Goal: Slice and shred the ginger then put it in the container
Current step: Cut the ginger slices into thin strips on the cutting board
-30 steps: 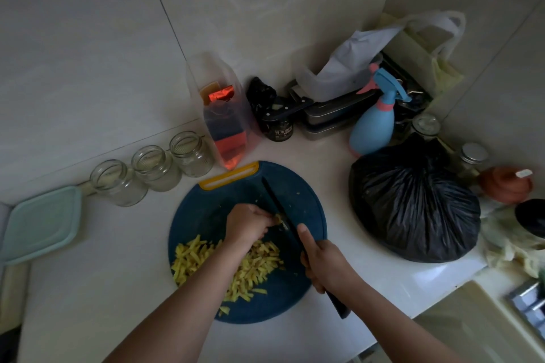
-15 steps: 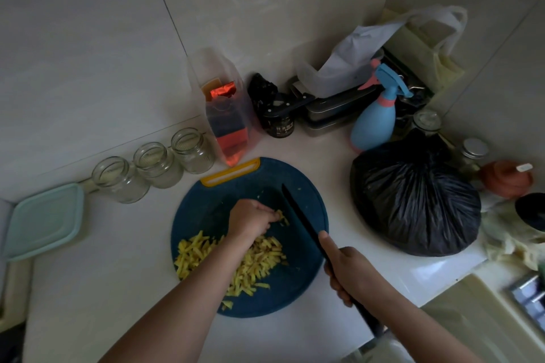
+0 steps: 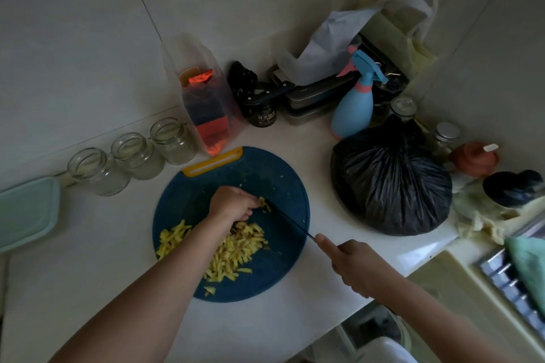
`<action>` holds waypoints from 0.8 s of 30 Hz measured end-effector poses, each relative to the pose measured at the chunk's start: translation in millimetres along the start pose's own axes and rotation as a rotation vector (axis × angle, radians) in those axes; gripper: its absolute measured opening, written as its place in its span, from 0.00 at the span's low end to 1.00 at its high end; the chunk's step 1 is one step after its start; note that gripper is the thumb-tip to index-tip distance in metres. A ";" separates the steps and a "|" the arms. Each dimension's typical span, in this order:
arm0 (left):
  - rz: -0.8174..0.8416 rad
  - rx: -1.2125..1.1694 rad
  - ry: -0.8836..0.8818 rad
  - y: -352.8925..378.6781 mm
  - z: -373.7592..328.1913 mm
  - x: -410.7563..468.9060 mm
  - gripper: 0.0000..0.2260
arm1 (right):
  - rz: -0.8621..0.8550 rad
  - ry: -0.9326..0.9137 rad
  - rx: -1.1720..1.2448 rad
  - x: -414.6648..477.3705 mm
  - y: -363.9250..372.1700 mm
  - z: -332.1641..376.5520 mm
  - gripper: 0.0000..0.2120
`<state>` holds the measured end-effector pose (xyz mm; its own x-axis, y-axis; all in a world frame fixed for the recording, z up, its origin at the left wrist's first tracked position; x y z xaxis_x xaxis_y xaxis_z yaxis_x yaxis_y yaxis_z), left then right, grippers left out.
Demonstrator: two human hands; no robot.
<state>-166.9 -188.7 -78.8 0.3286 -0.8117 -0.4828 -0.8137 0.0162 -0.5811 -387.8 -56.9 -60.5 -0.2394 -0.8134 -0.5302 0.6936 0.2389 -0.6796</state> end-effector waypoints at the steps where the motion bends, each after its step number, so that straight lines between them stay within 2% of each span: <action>1: -0.001 0.005 -0.005 0.3 -0.7 0.7 0.05 | 0.003 0.000 -0.001 -1.0 0.3 -1.2 0.31; 6: 0.001 0.015 -0.020 2.3 -1.8 -3.1 0.04 | 0.018 -0.032 -0.011 -5.2 0.2 -9.1 0.31; 12: 0.020 0.010 -0.047 3.8 -2.4 -4.7 0.08 | 0.087 -0.098 -0.022 -13.4 5.7 -18.4 0.32; 18: 0.011 0.016 -0.047 3.7 -1.4 -3.4 0.08 | 0.038 0.052 0.263 -12.9 4.0 -12.5 0.30; 24: 0.011 -0.003 -0.040 5.4 -0.2 -2.2 0.08 | 0.030 0.056 0.347 -0.6 19.0 13.1 0.30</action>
<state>-172.2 -186.9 -80.7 0.3383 -0.7873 -0.5154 -0.8188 0.0237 -0.5736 -365.6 -58.8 -66.4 -0.2450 -0.7762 -0.5809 0.8885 0.0601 -0.4550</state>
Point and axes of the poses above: each hand's wrist, its own x-axis towards the middle knuckle, its own y-axis out of the palm, z = x × y, the point moved 6 cm from there along x, towards the middle knuckle, and after that the axes turned 14 degrees about -z, right-handed, at the moved point
